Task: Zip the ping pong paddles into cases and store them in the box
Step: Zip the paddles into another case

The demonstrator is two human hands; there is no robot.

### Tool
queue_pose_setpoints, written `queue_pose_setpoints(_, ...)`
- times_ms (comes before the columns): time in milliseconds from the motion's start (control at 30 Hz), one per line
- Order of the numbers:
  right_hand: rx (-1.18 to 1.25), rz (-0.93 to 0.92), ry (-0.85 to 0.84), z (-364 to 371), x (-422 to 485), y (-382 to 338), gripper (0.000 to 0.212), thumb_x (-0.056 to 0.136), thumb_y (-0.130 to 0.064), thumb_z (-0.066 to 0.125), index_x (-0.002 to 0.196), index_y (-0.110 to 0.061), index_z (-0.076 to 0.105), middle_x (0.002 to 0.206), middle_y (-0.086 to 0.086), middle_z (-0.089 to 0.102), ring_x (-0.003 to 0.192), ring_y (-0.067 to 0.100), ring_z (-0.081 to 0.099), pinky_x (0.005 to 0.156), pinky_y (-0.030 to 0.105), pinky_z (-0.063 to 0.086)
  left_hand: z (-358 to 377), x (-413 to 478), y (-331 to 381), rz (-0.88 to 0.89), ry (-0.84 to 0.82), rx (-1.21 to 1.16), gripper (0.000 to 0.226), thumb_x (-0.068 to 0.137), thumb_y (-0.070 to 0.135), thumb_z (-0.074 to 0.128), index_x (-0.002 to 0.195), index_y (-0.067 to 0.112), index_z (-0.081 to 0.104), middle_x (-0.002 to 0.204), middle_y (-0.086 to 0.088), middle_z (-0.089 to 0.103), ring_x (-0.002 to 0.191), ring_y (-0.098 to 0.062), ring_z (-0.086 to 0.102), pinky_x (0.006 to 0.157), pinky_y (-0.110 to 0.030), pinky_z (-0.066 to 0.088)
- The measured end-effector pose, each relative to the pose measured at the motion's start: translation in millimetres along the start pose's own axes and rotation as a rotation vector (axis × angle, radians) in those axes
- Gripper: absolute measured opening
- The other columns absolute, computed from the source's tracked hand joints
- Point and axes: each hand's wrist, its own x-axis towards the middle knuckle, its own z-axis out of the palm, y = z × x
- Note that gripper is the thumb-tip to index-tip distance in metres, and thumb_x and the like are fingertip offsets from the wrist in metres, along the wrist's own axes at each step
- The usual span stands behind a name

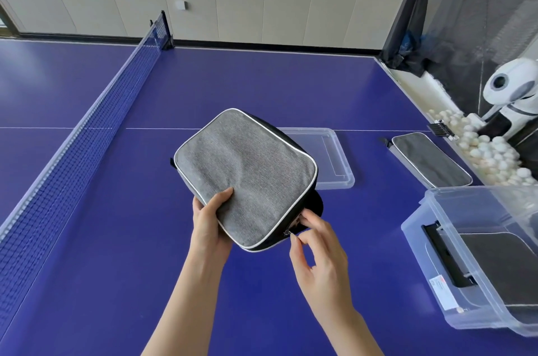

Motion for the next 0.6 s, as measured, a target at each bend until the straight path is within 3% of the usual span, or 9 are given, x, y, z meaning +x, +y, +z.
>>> queue_pose_setpoints(200,-0.155,-0.136,0.010,0,2,5,0.019,0.089,-0.006,0.055,0.071,-0.004,0.050,0.116,0.014,0.066,0.090,0.016,0.062,0.074,0.016,0.048,4,1,2,0.018,0.005,-0.023,0.056,0.081,0.004,0.066,0.132,0.016,0.045,0.126,-0.008,0.064,0.111,-0.026,0.064,0.093,-0.048,0.052)
queue_pose_setpoints(333,-0.186,-0.125,0.036,0,3,7,0.026,0.090,-0.007,0.056,0.065,0.002,0.056,0.116,0.015,0.066,0.090,0.020,0.067,0.073,0.020,0.052,9,-1,0,0.019,0.024,-0.023,0.053,0.081,0.002,0.065,0.130,0.013,0.046,0.123,-0.010,0.065,0.108,-0.027,0.066,0.088,-0.046,0.055)
queue_pose_setpoints(467,-0.088,-0.056,0.044,-4,4,8,0.018,0.091,-0.017,0.058,0.076,-0.007,0.060,0.117,0.009,0.063,0.091,0.015,0.065,0.069,0.019,0.051,6,1,-1,-0.013,0.024,-0.020,0.056,0.080,0.004,0.067,0.131,0.012,0.047,0.124,-0.012,0.065,0.109,-0.029,0.065,0.088,-0.047,0.054)
queue_pose_setpoints(600,0.036,0.058,0.047,-9,8,12,0.014,0.088,-0.026,0.062,0.081,-0.014,0.062,0.108,-0.001,0.056,0.098,0.011,0.055,0.086,0.018,0.043,-3,2,1,-0.049,-0.011,-0.006,0.057,0.079,0.009,0.069,0.132,0.017,0.049,0.123,-0.008,0.066,0.109,-0.028,0.066,0.089,-0.048,0.054)
